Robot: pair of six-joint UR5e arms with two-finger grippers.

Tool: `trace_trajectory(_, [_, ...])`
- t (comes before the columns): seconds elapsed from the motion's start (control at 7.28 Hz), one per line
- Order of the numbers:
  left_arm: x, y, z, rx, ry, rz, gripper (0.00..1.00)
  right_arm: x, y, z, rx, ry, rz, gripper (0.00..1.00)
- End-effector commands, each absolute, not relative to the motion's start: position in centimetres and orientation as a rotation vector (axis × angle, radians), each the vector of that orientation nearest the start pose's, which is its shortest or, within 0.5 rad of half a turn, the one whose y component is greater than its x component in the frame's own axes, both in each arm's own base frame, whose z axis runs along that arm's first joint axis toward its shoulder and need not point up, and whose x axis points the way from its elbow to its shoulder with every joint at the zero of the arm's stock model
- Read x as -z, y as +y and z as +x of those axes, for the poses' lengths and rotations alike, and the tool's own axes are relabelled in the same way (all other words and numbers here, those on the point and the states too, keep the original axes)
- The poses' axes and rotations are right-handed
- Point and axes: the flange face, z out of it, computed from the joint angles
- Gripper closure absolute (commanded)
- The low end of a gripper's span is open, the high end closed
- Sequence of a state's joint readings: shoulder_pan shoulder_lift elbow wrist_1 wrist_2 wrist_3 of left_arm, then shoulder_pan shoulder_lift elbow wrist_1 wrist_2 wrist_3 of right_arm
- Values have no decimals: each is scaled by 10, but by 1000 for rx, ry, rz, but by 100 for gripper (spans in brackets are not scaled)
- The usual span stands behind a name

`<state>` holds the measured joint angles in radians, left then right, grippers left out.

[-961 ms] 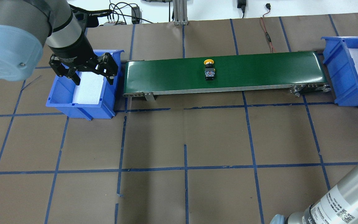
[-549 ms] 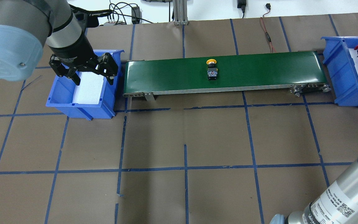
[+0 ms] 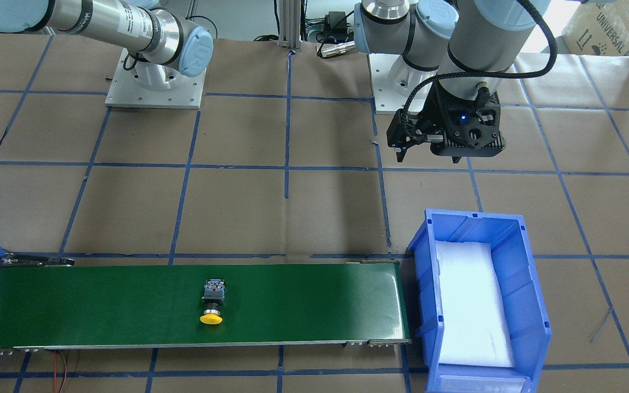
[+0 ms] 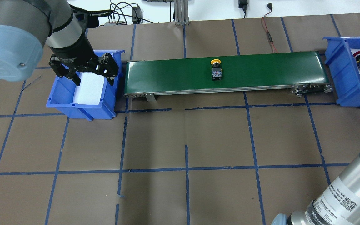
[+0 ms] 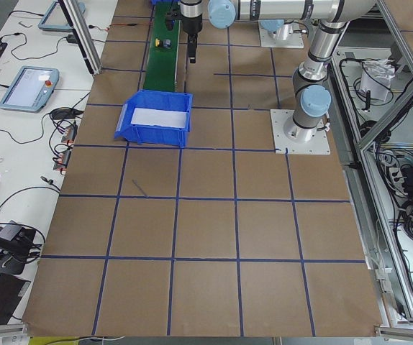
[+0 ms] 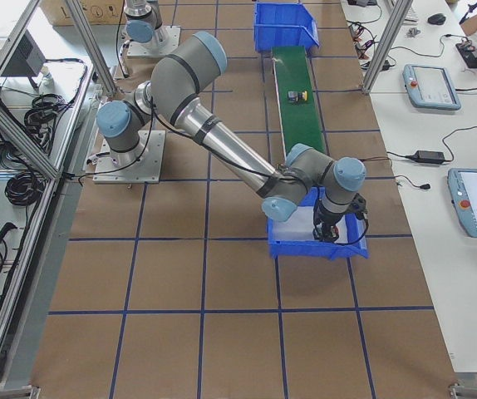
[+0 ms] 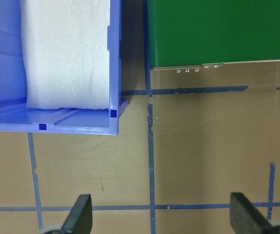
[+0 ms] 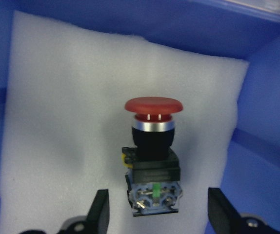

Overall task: Transport two buttons from left to right
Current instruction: 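Move the right gripper back over the yellow button on the belt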

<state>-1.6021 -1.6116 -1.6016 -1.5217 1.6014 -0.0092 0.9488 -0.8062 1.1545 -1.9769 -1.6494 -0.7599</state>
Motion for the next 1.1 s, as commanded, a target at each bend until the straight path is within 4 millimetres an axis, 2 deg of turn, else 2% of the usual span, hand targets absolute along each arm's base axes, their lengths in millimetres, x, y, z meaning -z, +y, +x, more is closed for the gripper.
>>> trace_trajectory(0.0, [-457,-502,-147,-32,3112,36,0,-254,-702,-340,9,3242,-187,3])
trace_trajectory(0.14, [-457,-502,-147,-30,3112,39,0,-275,-709,-319,18,3243,-224,3])
trace_trajectory(0.27, [-456,-506,-147,-30,3116,34,0,-305,-708,-291,5,3236,-183,3])
trace_trajectory(0.41, [-454,-506,-149,-35,3118,39,0,-336,-710,-246,7,3232,-197,3])
trace_trajectory(0.55, [-455,-506,-149,-33,3118,39,0,-357,-715,-212,47,3238,-253,3])
trace_trajectory(0.69, [-455,-505,-149,-33,3119,39,0,-365,-716,-162,-6,3200,-345,3])
trace_trajectory(0.96, [-457,-504,-149,-28,3118,39,0,-385,-714,-71,21,3149,-441,3])
